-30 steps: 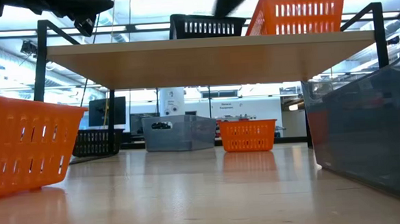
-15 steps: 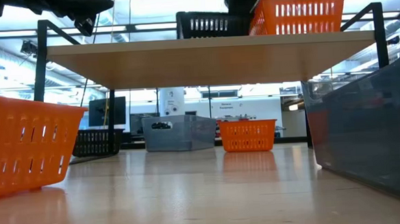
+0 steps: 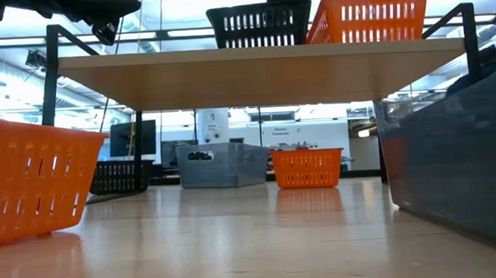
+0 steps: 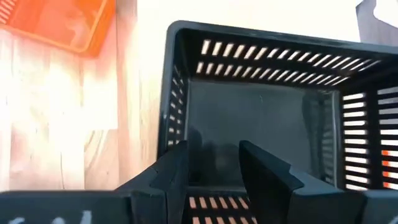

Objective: Stack baskets on shelf by color
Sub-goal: Put the top right black bin on the shelf

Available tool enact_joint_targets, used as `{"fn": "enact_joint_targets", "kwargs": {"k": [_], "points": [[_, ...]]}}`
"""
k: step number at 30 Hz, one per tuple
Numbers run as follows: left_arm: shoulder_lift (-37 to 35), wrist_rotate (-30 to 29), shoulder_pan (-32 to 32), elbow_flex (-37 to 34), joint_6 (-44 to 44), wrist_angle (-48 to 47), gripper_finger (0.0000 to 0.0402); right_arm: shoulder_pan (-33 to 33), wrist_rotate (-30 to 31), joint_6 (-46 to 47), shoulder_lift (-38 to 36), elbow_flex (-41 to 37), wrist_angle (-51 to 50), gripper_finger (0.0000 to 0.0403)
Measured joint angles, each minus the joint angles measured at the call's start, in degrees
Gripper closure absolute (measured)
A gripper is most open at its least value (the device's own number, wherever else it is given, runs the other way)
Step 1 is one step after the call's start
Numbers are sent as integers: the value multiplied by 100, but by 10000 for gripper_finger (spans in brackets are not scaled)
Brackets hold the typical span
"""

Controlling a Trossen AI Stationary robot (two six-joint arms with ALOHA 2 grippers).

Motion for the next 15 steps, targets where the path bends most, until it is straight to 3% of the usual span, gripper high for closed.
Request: {"fn": "enact_joint_targets", "kwargs": {"k": [15], "points": [[0,0,0,0,-2,-2,348,-7,206,-447,-2,2,-172,254]]}}
